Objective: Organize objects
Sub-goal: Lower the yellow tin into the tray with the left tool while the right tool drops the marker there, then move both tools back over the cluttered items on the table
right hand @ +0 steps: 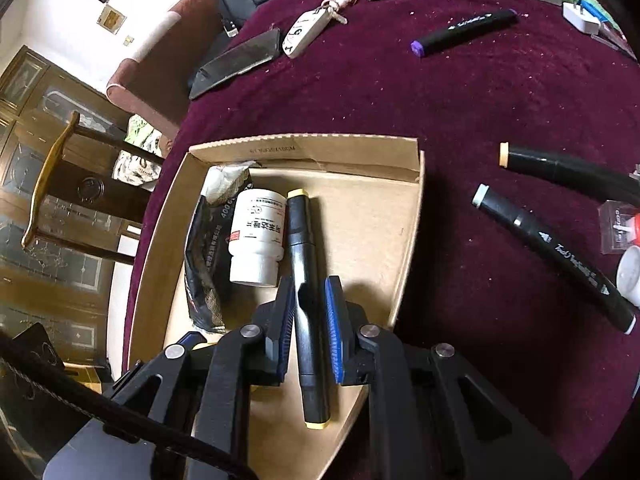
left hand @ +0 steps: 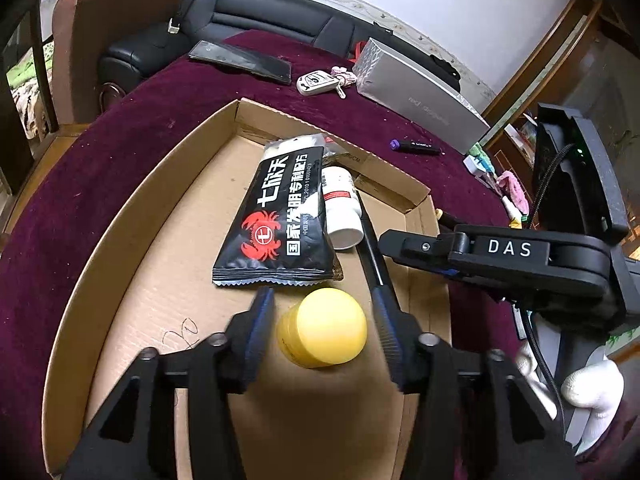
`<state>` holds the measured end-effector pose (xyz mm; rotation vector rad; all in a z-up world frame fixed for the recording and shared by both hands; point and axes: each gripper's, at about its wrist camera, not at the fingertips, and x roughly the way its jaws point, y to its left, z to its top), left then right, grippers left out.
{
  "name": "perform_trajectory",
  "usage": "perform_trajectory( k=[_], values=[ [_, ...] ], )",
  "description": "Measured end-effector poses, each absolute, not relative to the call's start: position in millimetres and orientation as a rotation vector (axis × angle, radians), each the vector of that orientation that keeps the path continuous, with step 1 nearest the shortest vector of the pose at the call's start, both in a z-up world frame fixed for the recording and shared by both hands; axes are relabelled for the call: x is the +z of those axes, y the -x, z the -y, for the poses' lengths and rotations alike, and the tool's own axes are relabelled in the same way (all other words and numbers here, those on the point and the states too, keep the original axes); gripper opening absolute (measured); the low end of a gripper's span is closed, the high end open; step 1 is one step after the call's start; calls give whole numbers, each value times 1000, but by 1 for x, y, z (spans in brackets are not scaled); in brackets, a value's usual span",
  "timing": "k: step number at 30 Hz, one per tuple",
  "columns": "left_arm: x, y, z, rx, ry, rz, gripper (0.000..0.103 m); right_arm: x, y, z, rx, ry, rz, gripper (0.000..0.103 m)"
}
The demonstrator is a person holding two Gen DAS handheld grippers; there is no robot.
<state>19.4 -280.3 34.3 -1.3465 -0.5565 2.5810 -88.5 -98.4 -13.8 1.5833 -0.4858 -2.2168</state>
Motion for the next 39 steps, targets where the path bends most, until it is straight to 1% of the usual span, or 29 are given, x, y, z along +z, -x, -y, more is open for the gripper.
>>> perform_trajectory(
  k=[1,6,11,15,19,22,25,29,31,36,39],
  values=[
    [35,-19,281,2581,1344,561,54,-12,87,99,-2220,-1577,488,15],
    [39,-24,287,2618,1306,611,54,3,74,93,-2259,-1506,484,15],
    [51,-39,290,2672,1244,634,54,21,53,73,-2312,-1427,490,23],
    [61,-55,284,2691,1199,647,54,31,29,37,-2374,-1373,514,32],
    [75,-65,257,2669,1154,582,54,33,5,-12,-2460,-1349,576,32],
    [81,-65,226,2619,1150,507,54,28,-12,-55,-2507,-1351,663,33],
    [81,-63,194,2568,1176,450,54,21,-29,-97,-2544,-1353,765,33],
    [73,-63,154,2505,1216,402,54,14,-45,-138,-2579,-1350,852,34],
    [67,-62,135,2474,1245,384,54,9,-51,-155,-2593,-1352,884,37],
    [56,-57,100,2438,1303,323,54,1,-60,-182,-2606,-1346,933,37],
    [54,-43,95,2472,1333,332,54,-2,-62,-193,-2635,-1313,951,42]
  ],
)
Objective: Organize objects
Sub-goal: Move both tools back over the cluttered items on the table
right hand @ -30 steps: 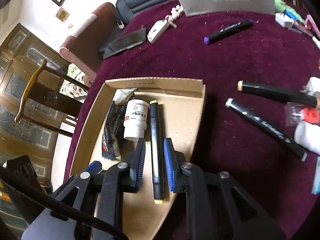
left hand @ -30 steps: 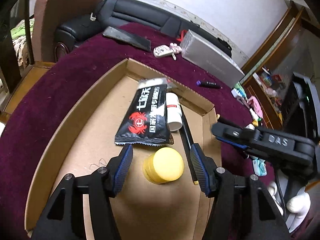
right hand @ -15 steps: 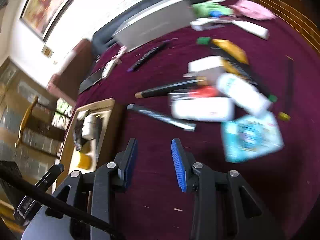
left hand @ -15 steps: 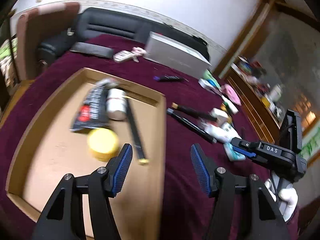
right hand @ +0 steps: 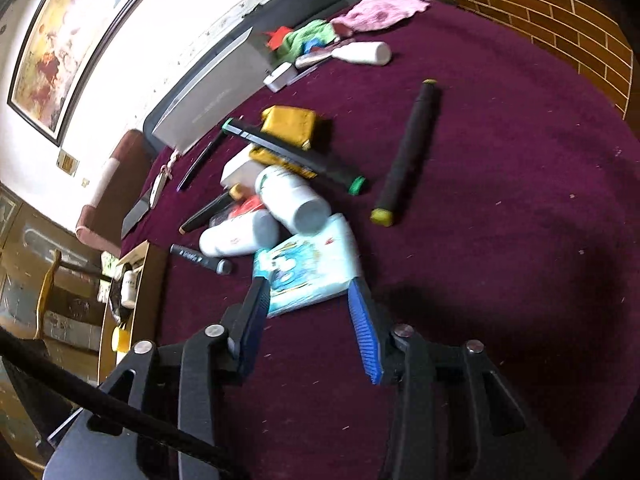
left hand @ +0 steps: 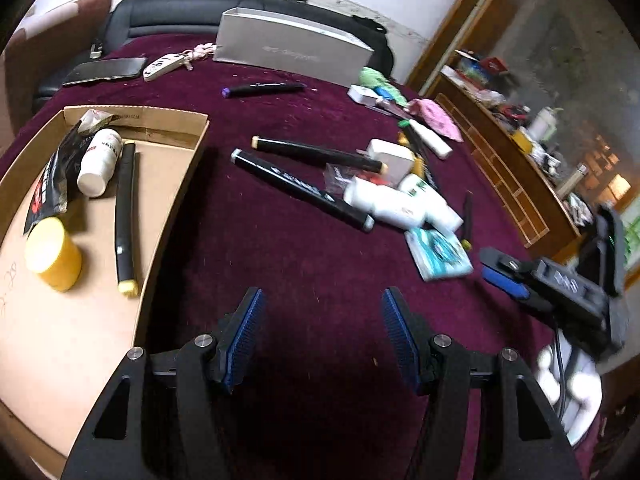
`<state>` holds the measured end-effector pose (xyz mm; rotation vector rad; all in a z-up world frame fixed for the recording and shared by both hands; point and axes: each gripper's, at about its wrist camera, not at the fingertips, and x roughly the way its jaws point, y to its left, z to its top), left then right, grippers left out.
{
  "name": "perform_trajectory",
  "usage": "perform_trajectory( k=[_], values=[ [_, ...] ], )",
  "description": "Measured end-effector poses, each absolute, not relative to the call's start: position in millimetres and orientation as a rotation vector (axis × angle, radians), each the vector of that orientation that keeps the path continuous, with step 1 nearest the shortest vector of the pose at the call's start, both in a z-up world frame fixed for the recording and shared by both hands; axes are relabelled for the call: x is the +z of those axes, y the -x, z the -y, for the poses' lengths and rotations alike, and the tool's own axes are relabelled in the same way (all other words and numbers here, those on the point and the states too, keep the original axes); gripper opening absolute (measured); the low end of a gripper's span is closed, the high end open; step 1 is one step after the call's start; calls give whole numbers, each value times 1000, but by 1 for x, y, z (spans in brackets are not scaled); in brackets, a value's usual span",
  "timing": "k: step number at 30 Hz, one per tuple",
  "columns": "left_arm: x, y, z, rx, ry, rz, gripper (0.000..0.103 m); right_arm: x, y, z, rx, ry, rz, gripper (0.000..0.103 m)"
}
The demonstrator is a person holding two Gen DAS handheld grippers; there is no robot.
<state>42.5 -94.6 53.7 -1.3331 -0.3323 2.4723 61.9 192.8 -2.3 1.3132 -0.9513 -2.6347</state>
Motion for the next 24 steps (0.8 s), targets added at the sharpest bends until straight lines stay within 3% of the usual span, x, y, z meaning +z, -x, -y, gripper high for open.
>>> perform_trajectory(
  k=[5,11,14,17,19,21,24],
  values=[
    [41,0,94,2538,1434,478,54,-6,-67,-208,-2789,-1196,879,43],
    [23,50,90,2674,1497,565,54,-21,-64,-226,-2729,-1160,982,43],
    [20,67,74,2767,1510,402,54,-25,-62,-232,-2675,-1157,1039,45],
    [15,73,50,2816,1517,102,61,-28,-63,-235,-2622,-1144,1091,46],
    [13,67,39,2833,1477,-84,62,-28,-64,-236,-2611,-1140,1105,52],
    [12,60,38,2808,1449,-150,61,-29,-64,-236,-2598,-1139,1117,52],
    [15,46,48,2745,1453,-111,57,-30,-64,-236,-2591,-1149,1120,52]
  ],
)
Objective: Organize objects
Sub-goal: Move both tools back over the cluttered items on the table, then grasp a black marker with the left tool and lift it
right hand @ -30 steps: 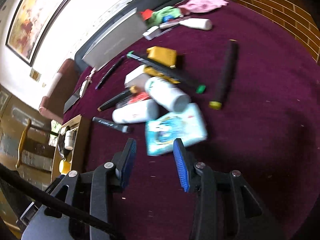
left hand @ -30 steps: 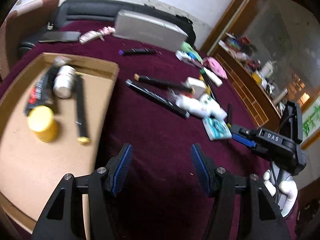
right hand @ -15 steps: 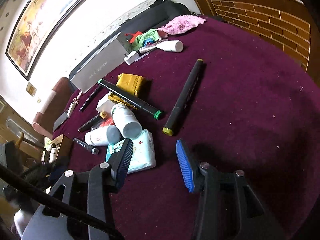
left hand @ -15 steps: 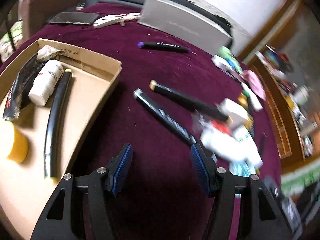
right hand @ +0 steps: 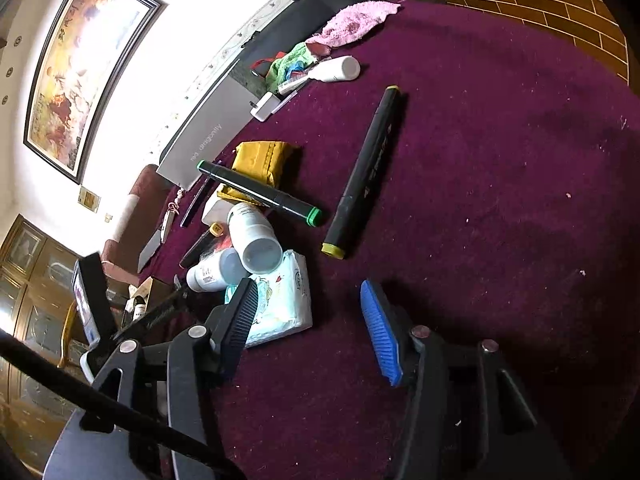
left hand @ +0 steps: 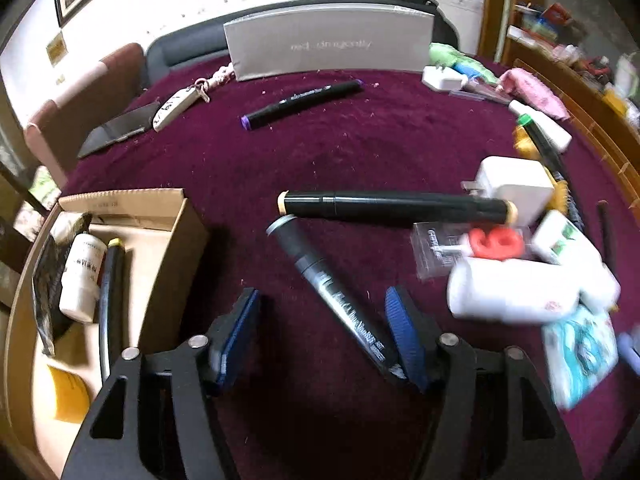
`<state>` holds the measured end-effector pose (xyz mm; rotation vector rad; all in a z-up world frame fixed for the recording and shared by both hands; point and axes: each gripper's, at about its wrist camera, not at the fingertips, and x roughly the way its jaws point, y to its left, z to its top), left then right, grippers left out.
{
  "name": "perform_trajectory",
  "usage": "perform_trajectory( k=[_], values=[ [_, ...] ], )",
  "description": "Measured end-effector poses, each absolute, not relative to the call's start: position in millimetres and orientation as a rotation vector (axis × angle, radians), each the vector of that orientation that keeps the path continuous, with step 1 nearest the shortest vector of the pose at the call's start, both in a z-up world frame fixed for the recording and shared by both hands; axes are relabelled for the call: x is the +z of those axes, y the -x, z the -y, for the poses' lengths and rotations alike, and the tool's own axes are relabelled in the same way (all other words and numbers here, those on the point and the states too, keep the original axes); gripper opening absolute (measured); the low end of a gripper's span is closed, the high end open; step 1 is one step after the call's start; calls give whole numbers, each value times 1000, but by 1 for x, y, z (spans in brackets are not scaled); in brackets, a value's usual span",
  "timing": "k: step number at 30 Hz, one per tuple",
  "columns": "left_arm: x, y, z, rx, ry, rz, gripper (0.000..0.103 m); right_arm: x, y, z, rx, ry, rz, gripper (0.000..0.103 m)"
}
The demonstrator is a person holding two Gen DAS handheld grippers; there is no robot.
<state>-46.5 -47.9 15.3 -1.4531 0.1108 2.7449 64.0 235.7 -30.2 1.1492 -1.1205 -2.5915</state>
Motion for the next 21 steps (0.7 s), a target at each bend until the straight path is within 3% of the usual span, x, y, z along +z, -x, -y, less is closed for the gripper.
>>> perform_trajectory(
  k=[11,14,17,18,21],
  values=[
    [19,29,42,2696,1466,-162,60,-29,-65,-232,-2619,-1156,1076,55],
    [16,35,36,2739,1428,-181,70,-29,-65,-231,-2631,-1158,1060,55],
    [12,38,44,2732,1396,-54,80,-28,-64,-229,-2646,-1165,1031,56],
    [11,38,42,2710,1392,-64,89,-27,-64,-227,-2653,-1168,1019,56],
    [10,36,35,2694,1401,-117,92,-27,-63,-224,-2670,-1173,981,59]
  ],
)
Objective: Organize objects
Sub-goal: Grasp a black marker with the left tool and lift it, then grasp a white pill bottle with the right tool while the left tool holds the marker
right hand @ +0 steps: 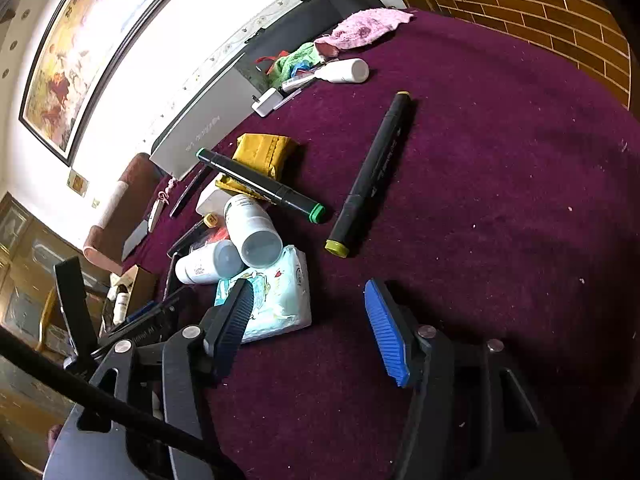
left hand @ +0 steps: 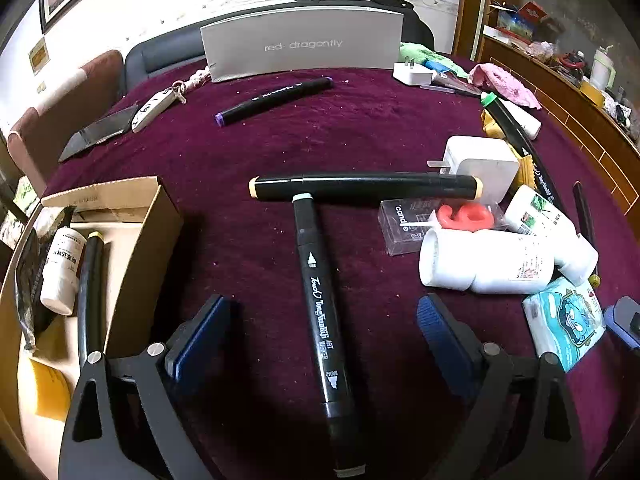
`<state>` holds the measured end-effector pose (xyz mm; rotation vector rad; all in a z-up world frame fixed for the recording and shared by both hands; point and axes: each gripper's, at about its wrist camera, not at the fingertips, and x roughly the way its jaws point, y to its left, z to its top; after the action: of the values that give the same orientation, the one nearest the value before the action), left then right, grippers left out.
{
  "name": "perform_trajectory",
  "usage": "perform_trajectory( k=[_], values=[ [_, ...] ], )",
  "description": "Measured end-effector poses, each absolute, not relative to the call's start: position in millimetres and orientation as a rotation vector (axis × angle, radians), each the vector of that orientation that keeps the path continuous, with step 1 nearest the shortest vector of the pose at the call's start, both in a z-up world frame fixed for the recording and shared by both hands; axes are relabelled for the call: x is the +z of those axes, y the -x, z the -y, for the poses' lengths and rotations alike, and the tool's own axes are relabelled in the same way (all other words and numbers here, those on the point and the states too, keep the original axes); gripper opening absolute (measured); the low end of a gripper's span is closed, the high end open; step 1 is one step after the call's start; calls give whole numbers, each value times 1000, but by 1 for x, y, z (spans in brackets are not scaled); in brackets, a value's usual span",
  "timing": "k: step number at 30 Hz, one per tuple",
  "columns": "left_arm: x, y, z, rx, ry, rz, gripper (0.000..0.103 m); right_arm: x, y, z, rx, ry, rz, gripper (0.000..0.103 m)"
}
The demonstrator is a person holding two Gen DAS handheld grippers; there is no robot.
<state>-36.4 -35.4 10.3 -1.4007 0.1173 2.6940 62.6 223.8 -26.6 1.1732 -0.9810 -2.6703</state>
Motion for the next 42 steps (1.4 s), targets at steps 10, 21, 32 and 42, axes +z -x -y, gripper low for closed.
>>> perform_trajectory(
  k=[10,21,32,42],
  values=[
    [22,6,41,2575,1355,-39,11,-28,-61,-222,-2653,-1116,960,77],
    [36,-66,79,2490,1248,200,11,-3,-60,-202,-2732,-1222,731,77],
    [20,-68,76,2459,1327,176,12,27,15,-91,-2603,-1346,-40,72],
    [19,-64,73,2463,1307,205,19,1,53,-54,-2524,-1450,-389,48]
  ],
)
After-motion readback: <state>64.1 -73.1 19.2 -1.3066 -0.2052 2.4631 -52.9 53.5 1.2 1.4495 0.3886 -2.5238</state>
